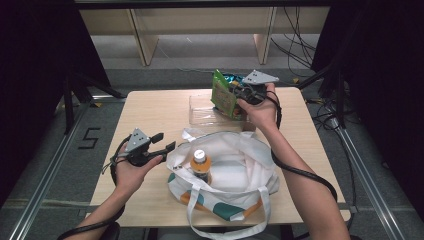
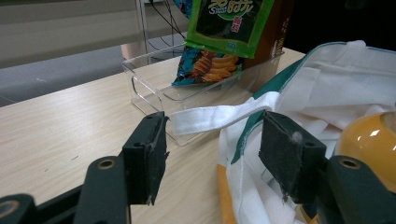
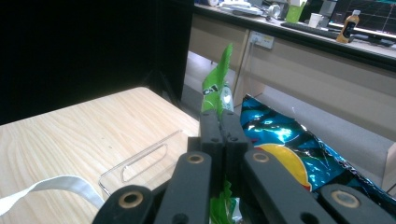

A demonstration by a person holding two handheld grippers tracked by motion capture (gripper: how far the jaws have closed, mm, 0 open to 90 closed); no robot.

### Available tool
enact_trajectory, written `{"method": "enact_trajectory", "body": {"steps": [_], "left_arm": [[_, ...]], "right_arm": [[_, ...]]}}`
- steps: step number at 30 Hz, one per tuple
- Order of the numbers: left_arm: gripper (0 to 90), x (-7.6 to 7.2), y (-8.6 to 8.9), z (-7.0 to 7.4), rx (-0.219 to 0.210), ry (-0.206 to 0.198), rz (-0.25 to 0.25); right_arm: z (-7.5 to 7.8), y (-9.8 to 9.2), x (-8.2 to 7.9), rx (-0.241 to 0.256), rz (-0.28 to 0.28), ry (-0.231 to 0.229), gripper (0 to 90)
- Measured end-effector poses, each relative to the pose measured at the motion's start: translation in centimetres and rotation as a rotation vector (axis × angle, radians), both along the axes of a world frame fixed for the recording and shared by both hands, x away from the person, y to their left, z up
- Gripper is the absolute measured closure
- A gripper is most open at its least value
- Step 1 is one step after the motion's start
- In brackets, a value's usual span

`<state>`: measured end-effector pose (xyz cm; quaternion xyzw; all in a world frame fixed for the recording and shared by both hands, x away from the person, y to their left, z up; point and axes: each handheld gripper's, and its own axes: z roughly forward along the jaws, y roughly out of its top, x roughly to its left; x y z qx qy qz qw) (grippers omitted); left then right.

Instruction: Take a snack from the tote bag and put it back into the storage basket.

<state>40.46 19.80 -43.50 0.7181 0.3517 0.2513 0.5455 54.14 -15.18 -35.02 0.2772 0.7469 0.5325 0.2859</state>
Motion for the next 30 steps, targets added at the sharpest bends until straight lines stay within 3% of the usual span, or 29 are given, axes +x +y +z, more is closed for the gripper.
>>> {"method": "enact_trajectory", "body": {"steps": [7, 30], "left_arm": [[40.3, 0.0, 0.1, 0.1, 0.02, -0.001, 0.002], [40.3, 0.0, 0.1, 0.0, 0.019, 0.002, 0.002]], "right_arm": [[-0.4, -0.1, 0.0, 0.01, -0.009, 0.008, 90.0], [-1.4, -0.3, 0.3, 0.044, -0.023, 0.01, 90.0]]}}
